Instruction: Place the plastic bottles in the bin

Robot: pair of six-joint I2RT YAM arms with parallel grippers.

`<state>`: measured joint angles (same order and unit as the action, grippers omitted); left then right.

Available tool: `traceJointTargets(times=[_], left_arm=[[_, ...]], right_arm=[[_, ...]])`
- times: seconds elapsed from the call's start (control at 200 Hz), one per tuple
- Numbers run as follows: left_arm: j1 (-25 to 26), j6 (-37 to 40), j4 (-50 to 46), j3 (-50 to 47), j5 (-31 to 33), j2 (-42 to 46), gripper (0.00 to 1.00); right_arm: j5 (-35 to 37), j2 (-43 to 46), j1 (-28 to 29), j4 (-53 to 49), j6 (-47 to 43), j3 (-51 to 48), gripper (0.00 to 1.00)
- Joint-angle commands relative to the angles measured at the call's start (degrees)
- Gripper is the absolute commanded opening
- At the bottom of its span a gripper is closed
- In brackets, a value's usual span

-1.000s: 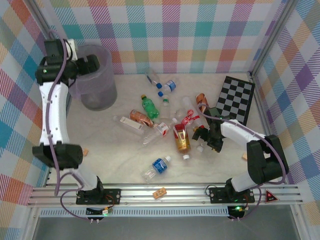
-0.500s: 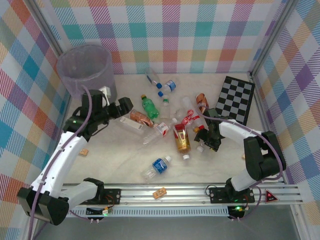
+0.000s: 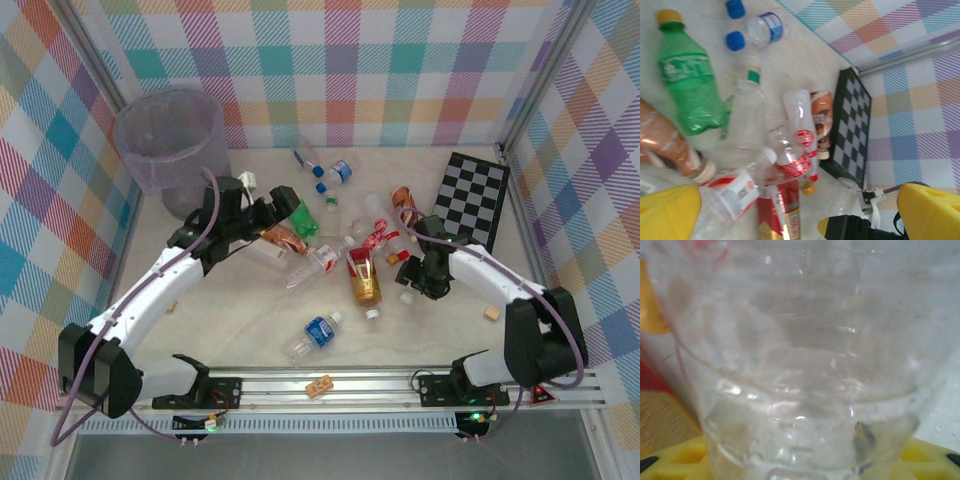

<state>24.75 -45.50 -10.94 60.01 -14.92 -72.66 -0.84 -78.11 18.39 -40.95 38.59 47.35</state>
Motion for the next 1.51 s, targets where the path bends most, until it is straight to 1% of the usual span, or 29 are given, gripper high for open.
traceJointTargets(times=[0.0, 0.06, 0.135, 0.16, 0.215, 0.265, 0.36, 0.445, 0.515, 0.645, 0.78, 0.835, 1.09, 1.19, 1.345, 1.5], left_arm=[[1.8, -3.6, 7.3, -0.1, -3.6, -2.2, 1.0], [2.7, -3.5, 6.8, 0.4, -3.1, -2.9, 1.0], [4.1, -4.2, 9.1, -0.5, -2.4, -2.9, 1.0], [4.5, -5.2, 10.5, -0.9, -2.8, -2.9, 1.0], [5.2, -7.4, 14.2, -1.6, -4.5, -3.5, 1.0], [6.2, -8.0, 15.4, -1.2, -4.8, -4.0, 1.0], [8.5, -6.0, 12.5, 1.9, -4.1, -5.6, 1.0], [10.0, -5.5, 12.2, 3.3, -4.7, -7.5, 1.0], [11.0, -6.9, 14.4, 2.7, -4.9, -8.7, 1.0], [12.2, -9.7, 19.8, 1.0, -4.9, -9.8, 1.0], [13.4, -10.0, 20.3, 2.2, -5.6, -11.5, 1.0], [14.0, -10.1, 20.3, 2.6, -5.9, -12.3, 0.98], [14.7, -11.3, 22.2, 2.8, -6.3, -13.9, 0.75], [14.7, -11.0, 21.9, 3.8, -6.5, -14.7, 0.64], [14.6, -10.8, 22.0, 3.8, -6.7, -15.4, 0.58], [14.2, -9.5, 20.0, 3.8, -5.7, -14.6, 0.54]], right_arm=[[-8.2, 6.4, 0.2, 0.1, -8.2, 2.5, 0.58], [-14.6, 8.9, 0.2, 2.4, -11.2, 3.7, 0.58], [-24.9, 10.3, 0.3, 8.5, -13.8, 4.7, 0.46], [-27.8, 10.2, 0.5, 10.2, -14.4, 5.3, 0.44], [-32.8, 8.7, 1.4, 12.5, -17.0, 7.2, 0.42], [-34.7, 6.7, 3.0, 12.4, -21.0, 9.4, 0.42], [-35.5, 3.4, 6.3, 11.6, -26.8, 13.1, 0.43], [-39.7, 1.1, 7.2, 14.9, -27.3, 14.6, 0.44], [-42.8, -0.3, 8.1, 17.2, -27.0, 15.7, 0.44], [-44.2, -1.7, 9.8, 19.2, -26.5, 17.0, 0.44], [-45.5, -2.9, 10.3, 21.3, -25.3, 17.1, 0.45], [-46.1, -3.1, 10.2, 22.1, -24.9, 17.1, 0.45], [-47.9, -3.2, 10.2, 24.7, -22.6, 17.2, 0.48], [-47.5, -3.7, 10.3, 24.2, -22.6, 17.7, 0.5], [-46.9, -5.1, 10.1, 22.5, -22.6, 19.2, 0.58], [-43.8, -4.5, 10.0, 17.4, -25.0, 21.3, 0.64]])
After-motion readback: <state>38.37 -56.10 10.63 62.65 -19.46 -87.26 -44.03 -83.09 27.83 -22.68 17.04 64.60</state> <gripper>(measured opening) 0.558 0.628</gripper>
